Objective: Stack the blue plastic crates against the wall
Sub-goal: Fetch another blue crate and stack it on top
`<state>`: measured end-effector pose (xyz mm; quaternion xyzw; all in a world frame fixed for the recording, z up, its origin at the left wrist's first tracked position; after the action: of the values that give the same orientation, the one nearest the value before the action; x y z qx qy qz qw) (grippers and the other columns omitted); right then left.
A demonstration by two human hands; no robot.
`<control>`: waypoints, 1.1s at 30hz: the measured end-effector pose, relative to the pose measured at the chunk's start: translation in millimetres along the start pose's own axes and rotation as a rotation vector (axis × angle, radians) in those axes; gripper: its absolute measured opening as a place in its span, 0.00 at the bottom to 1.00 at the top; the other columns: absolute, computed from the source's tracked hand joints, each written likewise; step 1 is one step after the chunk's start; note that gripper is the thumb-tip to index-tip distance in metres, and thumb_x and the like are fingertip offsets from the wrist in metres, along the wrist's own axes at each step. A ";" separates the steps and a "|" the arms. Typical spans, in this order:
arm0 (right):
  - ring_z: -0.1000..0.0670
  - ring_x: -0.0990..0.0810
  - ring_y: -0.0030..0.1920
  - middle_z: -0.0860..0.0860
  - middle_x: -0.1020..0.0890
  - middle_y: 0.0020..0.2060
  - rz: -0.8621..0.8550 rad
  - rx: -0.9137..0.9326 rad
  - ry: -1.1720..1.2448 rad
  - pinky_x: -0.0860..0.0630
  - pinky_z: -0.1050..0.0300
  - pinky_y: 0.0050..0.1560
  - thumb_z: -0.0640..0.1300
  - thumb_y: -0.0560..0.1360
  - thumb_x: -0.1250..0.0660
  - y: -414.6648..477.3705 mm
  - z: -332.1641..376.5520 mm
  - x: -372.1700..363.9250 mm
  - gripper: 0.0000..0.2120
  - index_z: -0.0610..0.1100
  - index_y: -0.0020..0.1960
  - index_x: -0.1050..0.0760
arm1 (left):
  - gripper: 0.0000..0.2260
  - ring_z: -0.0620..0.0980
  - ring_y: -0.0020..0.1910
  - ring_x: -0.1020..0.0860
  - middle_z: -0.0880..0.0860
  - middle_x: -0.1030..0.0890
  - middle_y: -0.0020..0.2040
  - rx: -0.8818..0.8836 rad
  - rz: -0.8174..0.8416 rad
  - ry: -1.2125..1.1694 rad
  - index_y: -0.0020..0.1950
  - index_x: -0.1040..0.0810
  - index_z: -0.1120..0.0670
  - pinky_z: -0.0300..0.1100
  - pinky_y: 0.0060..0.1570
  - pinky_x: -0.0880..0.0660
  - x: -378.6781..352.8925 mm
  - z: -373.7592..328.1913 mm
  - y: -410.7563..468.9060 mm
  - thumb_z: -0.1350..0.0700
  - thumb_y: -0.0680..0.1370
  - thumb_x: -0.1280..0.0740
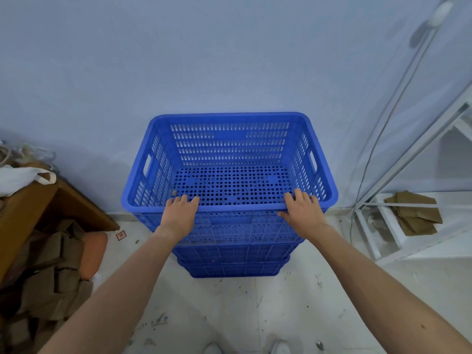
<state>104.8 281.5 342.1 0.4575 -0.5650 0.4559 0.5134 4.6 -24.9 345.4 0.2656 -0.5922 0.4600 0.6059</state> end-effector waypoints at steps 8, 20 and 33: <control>0.40 0.27 0.61 0.42 0.27 0.60 0.048 -0.124 -0.043 0.35 0.40 0.67 0.59 0.79 0.41 -15.0 11.1 5.1 0.23 0.42 0.64 0.33 | 0.19 0.59 0.58 0.27 0.58 0.27 0.58 -0.010 -0.140 -0.002 0.67 0.33 0.57 0.55 0.65 0.30 -3.6 -3.7 -25.4 0.57 0.76 0.35; 0.42 0.43 0.76 0.44 0.36 0.73 0.080 -0.132 0.034 0.48 0.41 0.76 0.58 0.78 0.42 -34.0 29.8 6.2 0.35 0.47 0.79 0.49 | 0.31 0.64 0.79 0.44 0.64 0.44 0.80 -0.072 -0.146 -0.002 0.78 0.42 0.57 0.62 0.76 0.45 -12.1 5.5 -27.4 0.53 0.78 0.35; 0.46 0.50 0.80 0.48 0.48 0.80 0.281 -0.195 0.532 0.47 0.43 0.78 0.69 0.74 0.40 -64.8 30.2 46.1 0.45 0.46 0.80 0.49 | 0.44 0.57 0.81 0.59 0.56 0.62 0.82 -0.046 0.078 -0.088 0.81 0.65 0.46 0.60 0.78 0.50 8.4 -9.9 -80.1 0.35 0.77 0.38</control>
<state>161.2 238.8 389.3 0.1883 -0.5098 0.5696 0.6165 78.1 -49.1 369.8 0.2482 -0.6386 0.4575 0.5668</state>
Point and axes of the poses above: each hand's wrist, its own y-axis towards the middle knuckle, its own x-axis out of the back of the hand, z = x × y, the point moved 5 cm from there along y, towards the middle knuckle
